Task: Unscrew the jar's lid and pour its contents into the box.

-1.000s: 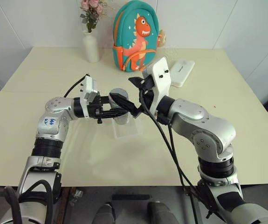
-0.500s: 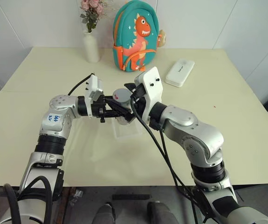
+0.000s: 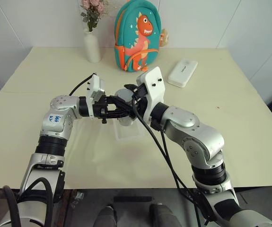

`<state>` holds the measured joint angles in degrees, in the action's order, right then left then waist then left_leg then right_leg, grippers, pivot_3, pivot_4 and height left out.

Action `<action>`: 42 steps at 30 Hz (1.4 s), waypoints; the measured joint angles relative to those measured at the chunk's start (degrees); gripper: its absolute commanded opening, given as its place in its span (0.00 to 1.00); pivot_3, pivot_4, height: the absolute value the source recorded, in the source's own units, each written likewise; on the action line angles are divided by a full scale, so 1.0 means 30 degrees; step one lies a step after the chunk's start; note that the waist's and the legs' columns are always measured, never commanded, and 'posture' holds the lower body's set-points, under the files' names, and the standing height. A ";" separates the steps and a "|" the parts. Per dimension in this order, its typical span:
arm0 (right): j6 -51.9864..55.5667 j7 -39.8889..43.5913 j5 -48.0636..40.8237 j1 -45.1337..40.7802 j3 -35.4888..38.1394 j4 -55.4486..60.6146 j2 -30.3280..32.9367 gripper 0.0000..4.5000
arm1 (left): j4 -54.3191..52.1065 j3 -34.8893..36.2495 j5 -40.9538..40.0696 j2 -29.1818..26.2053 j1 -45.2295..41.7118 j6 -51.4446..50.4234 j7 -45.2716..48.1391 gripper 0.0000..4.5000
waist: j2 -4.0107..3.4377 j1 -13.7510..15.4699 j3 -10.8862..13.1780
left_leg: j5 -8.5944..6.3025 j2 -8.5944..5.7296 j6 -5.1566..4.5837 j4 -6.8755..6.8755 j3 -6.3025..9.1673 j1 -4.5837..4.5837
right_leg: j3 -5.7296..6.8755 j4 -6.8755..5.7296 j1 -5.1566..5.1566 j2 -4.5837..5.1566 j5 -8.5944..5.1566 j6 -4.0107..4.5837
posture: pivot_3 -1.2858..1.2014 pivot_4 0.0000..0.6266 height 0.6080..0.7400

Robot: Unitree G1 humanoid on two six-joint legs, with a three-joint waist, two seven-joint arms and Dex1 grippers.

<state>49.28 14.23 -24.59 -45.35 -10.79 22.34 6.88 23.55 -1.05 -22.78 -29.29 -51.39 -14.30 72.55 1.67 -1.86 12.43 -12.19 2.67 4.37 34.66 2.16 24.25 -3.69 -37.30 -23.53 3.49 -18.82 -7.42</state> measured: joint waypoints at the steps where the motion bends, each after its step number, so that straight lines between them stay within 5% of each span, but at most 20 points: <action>1: -0.0004 0.0084 -0.0003 0.0000 0.0025 -0.0004 0.0008 0.57 | -0.0004 0.0000 0.0000 0.0000 0.0000 -0.0001 0.0000 0.44 | 0.0000 -0.0004 0.0000 | 0.0000 0.0000 0.0000 0.0004 0.0000 -0.0001 | 0.0000 -0.0007 -0.0002 0.0000 0.0000 0.0000 | 0.52 0.24 1.00; 9: -0.0263 0.2514 -0.0667 -0.0018 0.1000 -0.0384 0.0487 0.57 | -0.0266 0.0044 -0.0190 0.0099 0.0039 -0.0029 0.0217 0.44 | 0.0000 -0.0005 0.0001 | 0.0001 0.0000 0.0001 0.0089 0.0000 -0.0001 | -0.0001 -0.0065 0.0002 -0.0003 0.0000 0.0002 | 0.52 0.24 1.00; 18: -0.1840 0.8772 -0.1655 -0.1221 0.1671 -0.2824 0.2126 0.57 | -0.1176 0.0176 -0.0975 0.0084 0.0374 -0.0232 0.1055 0.44 | -0.0001 -0.0066 0.0001 | 0.0001 0.0004 0.0000 0.0104 0.0007 -0.0005 | -0.0001 -0.0079 0.0006 -0.0014 0.0000 0.0002 | 0.52 0.24 1.00; 30: -0.3011 1.2515 -0.1675 -0.1733 0.1827 -0.4183 0.2753 0.57 | -0.2336 0.0159 -0.1314 -0.0005 0.0938 -0.0422 0.1259 0.44 | -0.0002 -0.0037 0.0002 | 0.0000 0.0004 0.0001 0.0117 0.0008 -0.0004 | -0.0002 -0.0088 0.0007 -0.0013 0.0000 0.0002 | 0.52 0.24 1.00; 36: -0.3411 1.3362 -0.1787 -0.1729 0.1620 -0.4251 0.2672 0.99 | -0.2616 0.0292 -0.1320 -0.0171 0.1038 -0.0509 0.1204 0.44 | -0.0002 -0.0058 0.0002 | 0.0000 0.0004 0.0001 0.0119 0.0009 -0.0005 | -0.0002 -0.0093 0.0006 -0.0015 0.0000 0.0002 | 0.52 0.24 1.00; 42: -0.3402 1.3270 -0.1916 -0.1769 0.1636 -0.4252 0.2320 0.99 | -0.3162 0.0391 -0.1325 -0.0286 0.1202 -0.0665 0.1097 0.44 | -0.0002 0.0008 0.0002 | 0.0001 0.0004 0.0002 0.0124 0.0009 -0.0004 | -0.0002 -0.0094 0.0007 -0.0013 0.0000 0.0002 | 0.52 0.24 1.00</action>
<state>39.07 54.04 -30.34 -50.65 -5.88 9.58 13.84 14.06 0.13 -26.76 -30.15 -47.79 -16.29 75.84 1.66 -1.83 12.44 -12.19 2.68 4.37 35.03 2.19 24.24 -3.70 -37.58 -23.51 3.45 -18.82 -7.41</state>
